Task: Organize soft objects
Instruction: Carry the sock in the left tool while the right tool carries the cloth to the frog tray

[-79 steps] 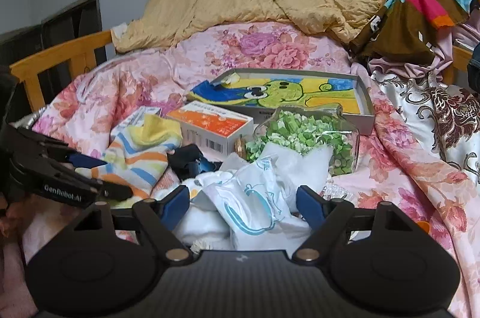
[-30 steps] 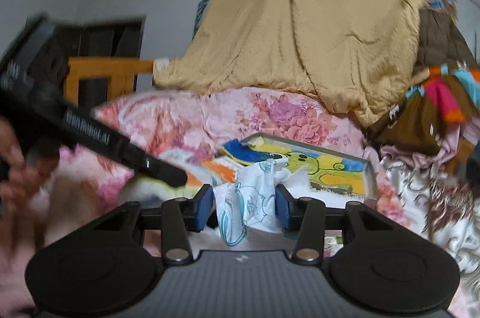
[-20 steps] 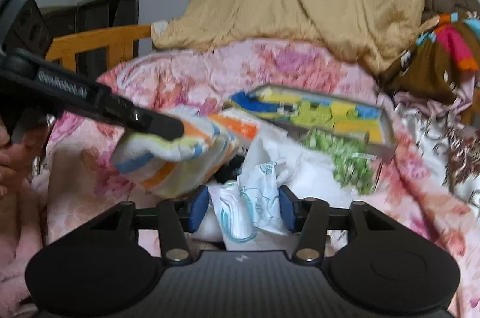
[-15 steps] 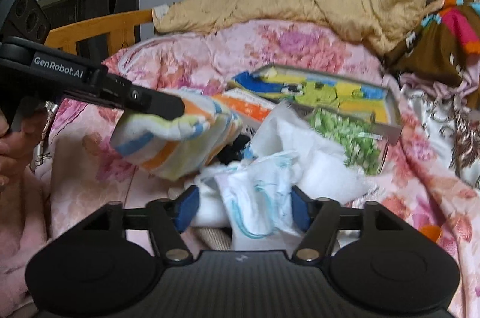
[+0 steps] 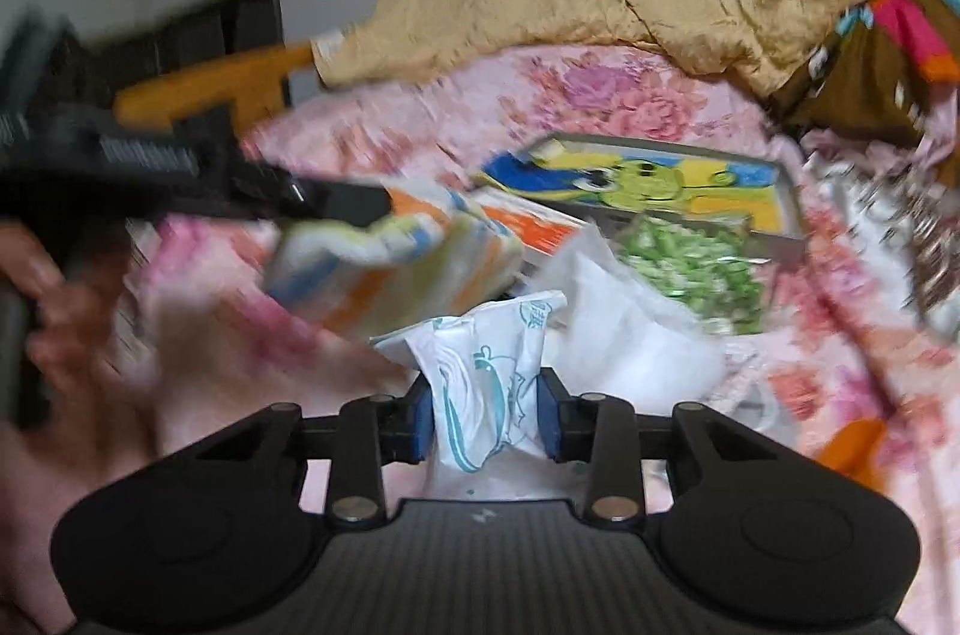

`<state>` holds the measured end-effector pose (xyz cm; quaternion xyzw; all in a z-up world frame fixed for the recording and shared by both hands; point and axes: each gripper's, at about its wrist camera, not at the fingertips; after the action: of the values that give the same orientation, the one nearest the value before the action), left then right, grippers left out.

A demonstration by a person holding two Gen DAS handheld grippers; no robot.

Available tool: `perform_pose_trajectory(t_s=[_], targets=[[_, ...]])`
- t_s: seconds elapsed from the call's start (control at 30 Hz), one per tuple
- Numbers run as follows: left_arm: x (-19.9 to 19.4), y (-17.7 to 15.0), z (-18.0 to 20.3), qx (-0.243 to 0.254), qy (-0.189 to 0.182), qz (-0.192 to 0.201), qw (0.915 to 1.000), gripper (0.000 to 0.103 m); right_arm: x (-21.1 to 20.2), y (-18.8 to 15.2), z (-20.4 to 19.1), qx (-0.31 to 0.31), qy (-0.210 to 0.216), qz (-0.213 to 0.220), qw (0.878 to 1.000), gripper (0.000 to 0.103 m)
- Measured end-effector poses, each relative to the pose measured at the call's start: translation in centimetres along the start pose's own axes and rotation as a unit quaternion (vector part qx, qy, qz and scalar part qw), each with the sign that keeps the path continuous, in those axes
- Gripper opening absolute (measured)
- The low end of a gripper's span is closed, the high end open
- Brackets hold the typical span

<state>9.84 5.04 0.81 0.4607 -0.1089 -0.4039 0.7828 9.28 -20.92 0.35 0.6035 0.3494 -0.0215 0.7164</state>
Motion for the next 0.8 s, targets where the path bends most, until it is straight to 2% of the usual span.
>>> perform_pose_trajectory(t_s=[0.07, 0.13, 0.33, 0.43, 0.63, 0.8], targets=[[-0.1, 0.0, 0.1, 0.001, -0.001, 0.003, 1.0000, 0.010, -0.5, 0.2, 0.6, 0.031, 0.025, 0.005, 0.999, 0.038], [-0.1, 0.0, 0.2, 0.002, 0.000, 0.004, 1.0000, 0.009, -0.9, 0.2, 0.9, 0.036, 0.032, 0.018, 0.999, 0.038], [-0.5, 0.3, 0.5, 0.006, 0.001, 0.014, 0.9999, 0.009, -1.4, 0.8, 1.1, 0.028, 0.015, 0.048, 0.998, 0.038], [-0.4, 1.1, 0.2, -0.007, 0.000, 0.022, 0.9997, 0.010, -0.9, 1.8, 1.5, 0.030, 0.006, 0.061, 0.998, 0.038], [1.1, 4.6, 0.3, 0.027, -0.002, 0.031, 0.9992, 0.010, 1.8, 5.2, 3.8, 0.039, -0.013, 0.085, 0.995, 0.038], [4.1, 9.0, -1.5, 0.030, -0.006, 0.066, 0.9973, 0.010, 6.7, 8.3, 7.5, 0.083, -0.048, 0.082, 0.992, 0.039]])
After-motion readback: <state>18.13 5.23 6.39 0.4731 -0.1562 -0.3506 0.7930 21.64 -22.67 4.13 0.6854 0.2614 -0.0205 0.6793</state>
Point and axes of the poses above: each gripper's, at about its wrist camera, not at the fingertips, and x roughly the way its jaws point, z to its right, y to its top, and after that the axes turned 14 degrees about -y, right-handed
